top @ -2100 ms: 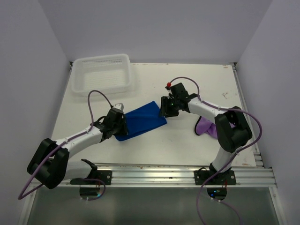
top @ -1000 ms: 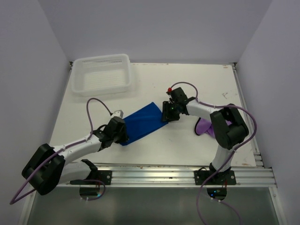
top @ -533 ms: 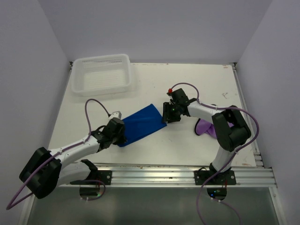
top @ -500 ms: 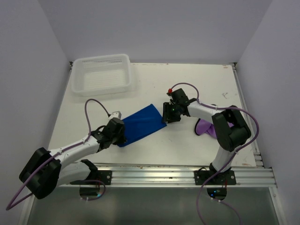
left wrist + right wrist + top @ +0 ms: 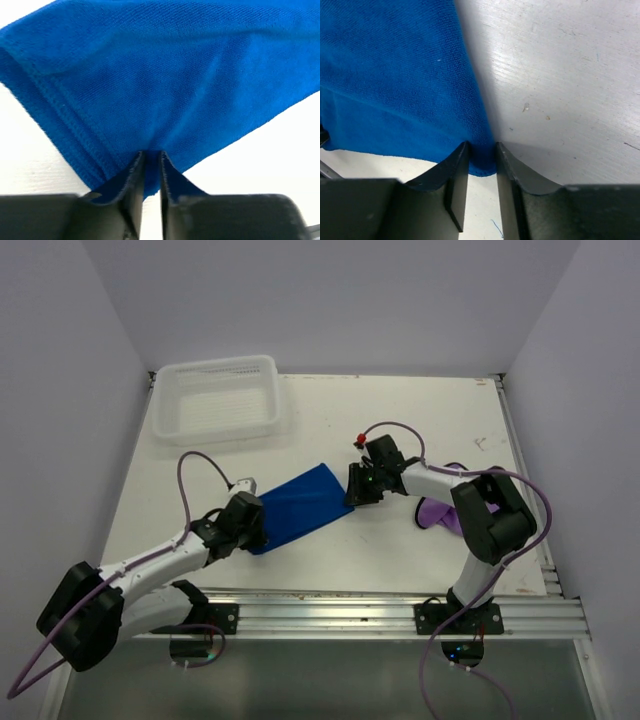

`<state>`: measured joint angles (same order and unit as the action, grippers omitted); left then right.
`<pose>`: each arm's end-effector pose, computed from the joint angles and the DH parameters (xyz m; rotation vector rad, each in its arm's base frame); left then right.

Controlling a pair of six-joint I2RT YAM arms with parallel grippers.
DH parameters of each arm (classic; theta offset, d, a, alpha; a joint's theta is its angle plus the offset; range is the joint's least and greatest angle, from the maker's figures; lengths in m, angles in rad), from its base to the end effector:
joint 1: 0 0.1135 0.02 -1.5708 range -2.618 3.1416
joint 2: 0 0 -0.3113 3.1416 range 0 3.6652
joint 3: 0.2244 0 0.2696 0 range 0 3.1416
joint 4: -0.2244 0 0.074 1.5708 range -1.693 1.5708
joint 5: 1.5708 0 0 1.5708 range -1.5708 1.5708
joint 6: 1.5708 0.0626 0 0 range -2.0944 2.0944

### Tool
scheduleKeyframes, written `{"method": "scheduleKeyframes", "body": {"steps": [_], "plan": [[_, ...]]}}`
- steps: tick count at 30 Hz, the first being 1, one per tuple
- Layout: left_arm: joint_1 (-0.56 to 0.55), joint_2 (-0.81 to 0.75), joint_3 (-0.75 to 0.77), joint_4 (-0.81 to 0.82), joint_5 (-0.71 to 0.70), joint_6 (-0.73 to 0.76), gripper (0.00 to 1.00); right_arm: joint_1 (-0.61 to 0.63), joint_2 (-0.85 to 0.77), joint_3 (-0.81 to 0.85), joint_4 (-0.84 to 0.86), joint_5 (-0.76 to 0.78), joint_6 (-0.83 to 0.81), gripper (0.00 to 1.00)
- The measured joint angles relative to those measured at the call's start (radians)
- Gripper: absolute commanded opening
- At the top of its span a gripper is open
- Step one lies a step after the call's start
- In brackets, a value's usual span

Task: Roll the towels
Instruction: Roll the towel

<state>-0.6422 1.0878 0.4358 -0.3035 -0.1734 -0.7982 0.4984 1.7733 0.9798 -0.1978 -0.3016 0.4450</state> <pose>0.1659 -0.1106 0.1666 -0.2683 2.5310 -0.3669 0.3275 0.1994 0.1612 -0.1920 2.6640 0.7226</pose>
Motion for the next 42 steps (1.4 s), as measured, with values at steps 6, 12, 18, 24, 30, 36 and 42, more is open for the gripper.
{"method": "scheduleKeyframes", "body": {"steps": [6, 12, 18, 24, 30, 36, 42], "plan": [[0.000, -0.063, 0.082, -0.091, -0.032, 0.010, 0.45, 0.001, 0.000, -0.006, 0.005, 0.023, -0.002, 0.12], [0.000, -0.060, 0.316, -0.133, -0.045, 0.044, 0.54, 0.003, 0.000, -0.011, 0.009, 0.023, -0.003, 0.04], [0.000, 0.179, 0.568, -0.040, -0.017, 0.086, 0.57, 0.006, -0.003, -0.021, 0.024, 0.023, 0.006, 0.03], [0.000, 0.524, 0.698, 0.068, 0.053, 0.086, 0.57, 0.010, -0.016, -0.045, 0.057, 0.027, 0.026, 0.01], [0.000, 0.703, 0.733, 0.105, 0.085, 0.078, 0.57, 0.012, -0.029, -0.072, 0.090, 0.029, 0.043, 0.00], [0.000, 0.768, 0.768, 0.153, 0.099, 0.057, 0.56, 0.012, -0.033, -0.093, 0.127, 0.021, 0.057, 0.00], [0.000, 0.839, 0.833, 0.174, 0.091, 0.042, 0.54, 0.014, -0.049, -0.127, 0.174, 0.022, 0.071, 0.00]]}}
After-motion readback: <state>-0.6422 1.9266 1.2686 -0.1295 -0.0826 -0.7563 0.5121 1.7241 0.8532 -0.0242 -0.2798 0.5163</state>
